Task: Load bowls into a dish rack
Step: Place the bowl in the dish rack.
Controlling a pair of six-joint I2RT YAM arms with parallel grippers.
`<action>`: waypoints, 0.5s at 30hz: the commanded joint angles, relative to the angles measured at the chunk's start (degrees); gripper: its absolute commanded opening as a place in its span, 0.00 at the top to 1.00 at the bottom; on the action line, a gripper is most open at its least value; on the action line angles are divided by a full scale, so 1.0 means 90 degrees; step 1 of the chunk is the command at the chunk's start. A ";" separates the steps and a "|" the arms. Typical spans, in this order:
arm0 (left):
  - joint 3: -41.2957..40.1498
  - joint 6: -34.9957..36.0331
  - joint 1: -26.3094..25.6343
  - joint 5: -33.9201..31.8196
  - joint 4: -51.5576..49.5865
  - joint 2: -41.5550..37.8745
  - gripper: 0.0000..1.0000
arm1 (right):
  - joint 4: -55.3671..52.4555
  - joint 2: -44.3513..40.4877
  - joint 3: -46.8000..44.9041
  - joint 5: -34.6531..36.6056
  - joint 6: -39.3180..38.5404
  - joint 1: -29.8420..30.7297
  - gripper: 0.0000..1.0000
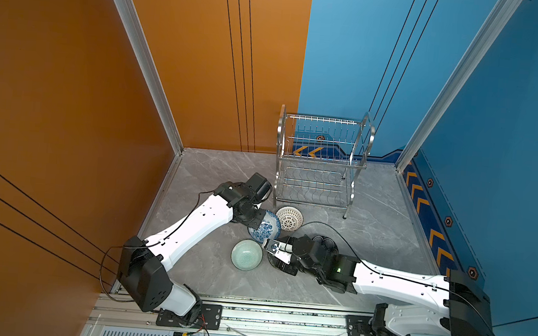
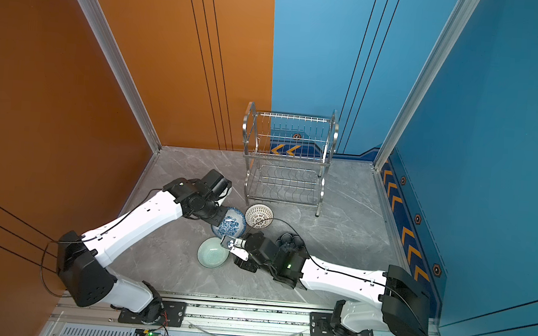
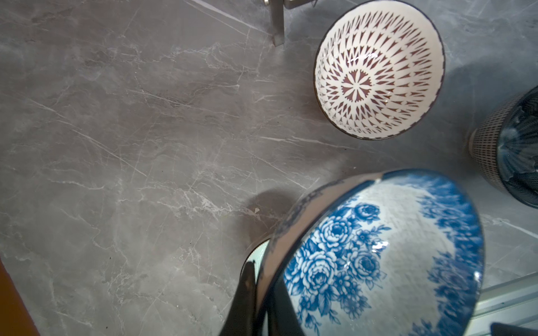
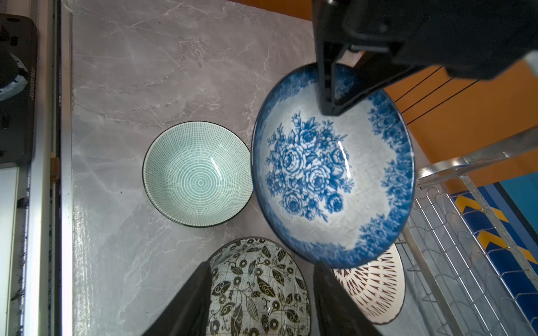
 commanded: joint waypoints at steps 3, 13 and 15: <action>0.0181 -0.0131 -0.0145 -0.0043 -0.0101 -0.0230 1.00 | 0.0059 0.0194 0.0345 -0.0150 -0.0251 0.0060 0.46; 0.0164 -0.0182 -0.0196 0.0079 -0.0101 -0.0301 1.00 | -0.0311 0.0872 0.0889 -0.0186 -0.0361 0.0102 0.59; 0.0166 -0.0172 -0.0193 0.0138 -0.0106 -0.0311 1.00 | -0.0276 0.0933 0.0918 -0.0139 -0.0357 0.0122 0.60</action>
